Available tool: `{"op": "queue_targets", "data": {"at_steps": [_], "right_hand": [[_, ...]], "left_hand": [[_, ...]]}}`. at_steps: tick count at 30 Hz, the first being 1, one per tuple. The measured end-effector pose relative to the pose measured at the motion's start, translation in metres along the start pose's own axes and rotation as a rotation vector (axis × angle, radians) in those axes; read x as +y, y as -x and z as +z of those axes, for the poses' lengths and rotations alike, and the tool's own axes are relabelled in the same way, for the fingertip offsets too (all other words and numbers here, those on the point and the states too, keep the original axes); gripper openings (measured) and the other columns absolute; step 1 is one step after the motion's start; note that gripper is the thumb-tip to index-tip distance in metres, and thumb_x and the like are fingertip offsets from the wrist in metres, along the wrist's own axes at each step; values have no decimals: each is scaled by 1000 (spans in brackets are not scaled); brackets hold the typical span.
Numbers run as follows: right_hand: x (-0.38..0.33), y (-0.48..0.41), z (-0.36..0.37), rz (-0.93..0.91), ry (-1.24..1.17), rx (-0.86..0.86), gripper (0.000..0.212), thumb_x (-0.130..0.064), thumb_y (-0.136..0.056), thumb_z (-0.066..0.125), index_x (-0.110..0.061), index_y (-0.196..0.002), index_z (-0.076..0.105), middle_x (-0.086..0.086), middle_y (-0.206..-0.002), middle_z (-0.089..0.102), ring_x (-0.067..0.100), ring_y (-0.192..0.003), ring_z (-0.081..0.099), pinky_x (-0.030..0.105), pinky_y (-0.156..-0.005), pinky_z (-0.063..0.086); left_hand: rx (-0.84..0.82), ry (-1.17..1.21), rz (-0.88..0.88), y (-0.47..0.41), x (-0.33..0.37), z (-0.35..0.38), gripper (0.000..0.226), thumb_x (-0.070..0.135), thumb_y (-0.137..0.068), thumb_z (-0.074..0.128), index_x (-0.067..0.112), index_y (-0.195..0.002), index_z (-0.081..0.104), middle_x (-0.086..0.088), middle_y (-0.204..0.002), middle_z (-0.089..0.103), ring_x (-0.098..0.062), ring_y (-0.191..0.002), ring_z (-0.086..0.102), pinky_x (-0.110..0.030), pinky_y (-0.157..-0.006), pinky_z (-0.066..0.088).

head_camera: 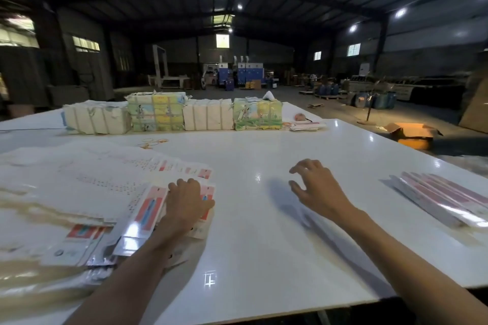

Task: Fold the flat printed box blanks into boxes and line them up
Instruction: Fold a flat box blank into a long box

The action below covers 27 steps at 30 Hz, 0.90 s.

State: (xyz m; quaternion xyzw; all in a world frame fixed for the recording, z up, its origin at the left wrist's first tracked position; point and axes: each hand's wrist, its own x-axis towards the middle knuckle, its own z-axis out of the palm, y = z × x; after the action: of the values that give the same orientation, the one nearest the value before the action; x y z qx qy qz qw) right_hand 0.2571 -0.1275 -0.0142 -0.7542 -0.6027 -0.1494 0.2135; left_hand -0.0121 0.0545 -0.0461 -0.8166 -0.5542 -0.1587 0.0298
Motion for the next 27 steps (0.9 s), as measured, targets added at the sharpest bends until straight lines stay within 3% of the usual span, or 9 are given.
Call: {"op": "queue_targets", "data": {"at_steps": [5,7,10,12,15,18,22,24,27], "right_hand": [[-102,-43,47,-35,-441,-206,36,-29,-105,59,-14,-137,64,4,-140,61,21,-132,52,36,-106,43],[-127,-44,65,38,-613,-228,33,-24,-104,59,-12,-134,64,5,-133,64,21,-124,57,32,-101,47],[-141,-35,93,149,-829,-140,28,-23,-104,58,-15,-130,64,1,-114,68,20,-108,64,43,-99,55],[-140,-36,97,211,-989,-136,30,-33,-106,58,-21,-134,60,-2,-107,69,14,-102,67,39,-93,59],[-134,-46,89,186,-1178,-119,36,-43,-107,57,-28,-140,53,-2,-102,74,13,-94,74,26,-78,61],[-128,-52,82,169,-1218,14,42,-33,-108,59,-34,-146,43,6,-99,71,9,-88,77,19,-68,60],[-114,-59,68,185,-1220,28,50,-28,-108,58,-43,-152,39,4,-117,60,14,-91,76,23,-61,61],[-106,-63,62,191,-1155,10,44,-28,-108,58,-42,-149,45,2,-126,57,15,-96,73,22,-63,61],[-98,-65,62,142,-1080,-29,31,-33,-108,59,-34,-138,56,2,-130,56,3,-93,71,14,-63,56]], "left_hand": [[-113,180,-60,-11,-16,-2,69,54,-85,80,6,-123,47,-10,-121,55,-28,-113,55,-36,-91,43],[-80,298,-77,-11,-23,1,62,52,-86,80,13,-119,46,-4,-115,58,-15,-95,59,-26,-77,45],[-31,499,-83,-13,-28,-4,48,50,-86,83,18,-110,56,8,-94,67,-4,-71,64,-18,-56,42],[-84,777,-79,-15,-27,-16,37,45,-83,87,22,-107,71,8,-87,77,-8,-70,75,-18,-57,52],[-235,1162,-68,-9,-14,-31,33,40,-87,85,25,-114,72,7,-87,81,-11,-78,79,-19,-58,58],[-397,1362,-31,-5,8,-36,39,32,-96,76,20,-130,63,-7,-98,81,-25,-90,80,-31,-71,63],[-555,1579,-54,-2,28,-36,44,29,-98,73,20,-139,59,-18,-111,78,-31,-96,79,-37,-73,64],[-578,1677,-66,2,36,-29,47,41,-100,70,15,-138,62,-22,-112,76,-33,-94,77,-41,-77,63],[-605,1829,-32,7,43,-16,62,64,-94,65,10,-126,65,-22,-98,73,-33,-78,75,-41,-69,62]]}}
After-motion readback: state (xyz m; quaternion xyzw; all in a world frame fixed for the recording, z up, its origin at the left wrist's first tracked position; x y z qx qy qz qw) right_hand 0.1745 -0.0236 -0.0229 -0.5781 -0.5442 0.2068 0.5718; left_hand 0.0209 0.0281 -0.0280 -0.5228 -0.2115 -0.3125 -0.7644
